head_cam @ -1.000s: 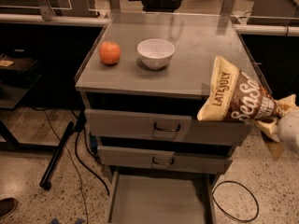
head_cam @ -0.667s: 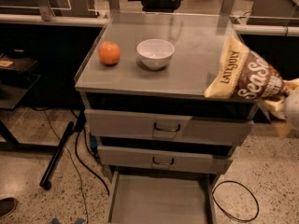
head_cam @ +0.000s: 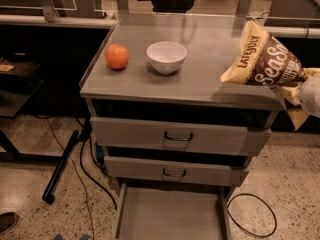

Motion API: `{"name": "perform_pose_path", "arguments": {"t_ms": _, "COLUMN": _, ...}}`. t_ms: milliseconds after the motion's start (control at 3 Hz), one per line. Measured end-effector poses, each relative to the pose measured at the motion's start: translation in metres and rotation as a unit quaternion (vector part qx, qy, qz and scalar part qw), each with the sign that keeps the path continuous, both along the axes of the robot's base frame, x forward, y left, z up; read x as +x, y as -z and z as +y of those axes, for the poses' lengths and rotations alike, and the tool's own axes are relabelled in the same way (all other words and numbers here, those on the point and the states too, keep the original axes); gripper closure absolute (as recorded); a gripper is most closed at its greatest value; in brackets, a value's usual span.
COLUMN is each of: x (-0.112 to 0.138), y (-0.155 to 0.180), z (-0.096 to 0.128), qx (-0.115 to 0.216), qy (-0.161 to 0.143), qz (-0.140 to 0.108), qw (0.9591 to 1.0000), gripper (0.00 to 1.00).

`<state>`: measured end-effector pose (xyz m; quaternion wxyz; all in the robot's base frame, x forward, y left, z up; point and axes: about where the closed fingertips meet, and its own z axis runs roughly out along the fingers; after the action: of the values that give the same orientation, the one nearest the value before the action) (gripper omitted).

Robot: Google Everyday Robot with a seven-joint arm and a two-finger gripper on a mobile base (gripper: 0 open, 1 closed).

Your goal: Pick brown chip bag from bottom drawer and place on counter

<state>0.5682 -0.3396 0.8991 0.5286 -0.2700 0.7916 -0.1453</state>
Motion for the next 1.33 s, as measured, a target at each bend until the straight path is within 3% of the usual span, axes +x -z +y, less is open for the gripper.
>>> {"name": "perform_pose_path", "arguments": {"t_ms": 333, "x": 0.010, "y": -0.002, "z": 0.000, "qx": 0.009, "qy": -0.001, "qz": 0.010, "qw": 0.9999, "gripper": 1.00}}
{"name": "perform_pose_path", "arguments": {"t_ms": 667, "x": 0.055, "y": -0.033, "z": 0.027, "qx": 0.030, "qy": -0.025, "qz": 0.013, "qw": 0.9992, "gripper": 1.00}}
{"name": "perform_pose_path", "arguments": {"t_ms": 1000, "x": 0.080, "y": -0.047, "z": 0.055, "qx": 0.041, "qy": -0.050, "qz": 0.019, "qw": 0.9977, "gripper": 1.00}}
{"name": "perform_pose_path", "arguments": {"t_ms": 1333, "x": 0.093, "y": -0.031, "z": 0.074, "qx": 0.047, "qy": -0.066, "qz": 0.051, "qw": 0.9954, "gripper": 1.00}}
